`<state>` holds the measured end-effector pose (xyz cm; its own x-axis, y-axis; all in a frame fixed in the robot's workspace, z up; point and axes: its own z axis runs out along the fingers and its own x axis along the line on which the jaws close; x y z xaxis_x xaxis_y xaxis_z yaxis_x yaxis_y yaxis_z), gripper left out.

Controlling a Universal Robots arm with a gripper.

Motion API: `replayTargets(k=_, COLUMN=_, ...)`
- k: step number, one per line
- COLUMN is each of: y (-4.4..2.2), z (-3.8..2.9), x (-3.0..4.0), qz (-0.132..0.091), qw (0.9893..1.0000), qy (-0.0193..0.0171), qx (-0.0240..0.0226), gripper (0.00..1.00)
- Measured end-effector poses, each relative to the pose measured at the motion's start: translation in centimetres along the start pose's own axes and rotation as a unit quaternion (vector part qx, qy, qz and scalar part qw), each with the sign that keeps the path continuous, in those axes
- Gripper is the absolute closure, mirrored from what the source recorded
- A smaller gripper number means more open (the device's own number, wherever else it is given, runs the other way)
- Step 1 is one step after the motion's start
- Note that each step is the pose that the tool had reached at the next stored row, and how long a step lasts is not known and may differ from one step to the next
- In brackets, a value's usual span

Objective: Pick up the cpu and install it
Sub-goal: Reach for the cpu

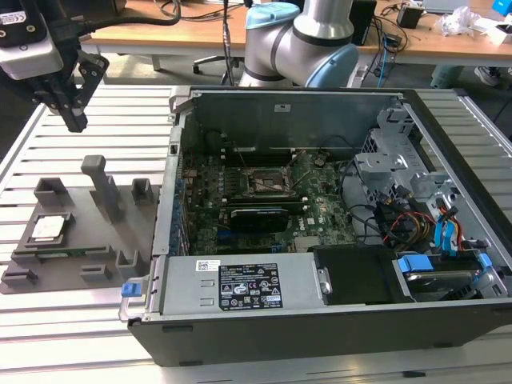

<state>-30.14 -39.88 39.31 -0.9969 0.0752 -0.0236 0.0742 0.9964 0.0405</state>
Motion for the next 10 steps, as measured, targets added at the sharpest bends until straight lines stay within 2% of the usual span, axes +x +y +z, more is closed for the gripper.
replayTargets(k=10, y=-0.09, z=-0.03, x=1.13, qz=0.0, qw=1.0, qy=0.0, qx=0.0, gripper=0.89)
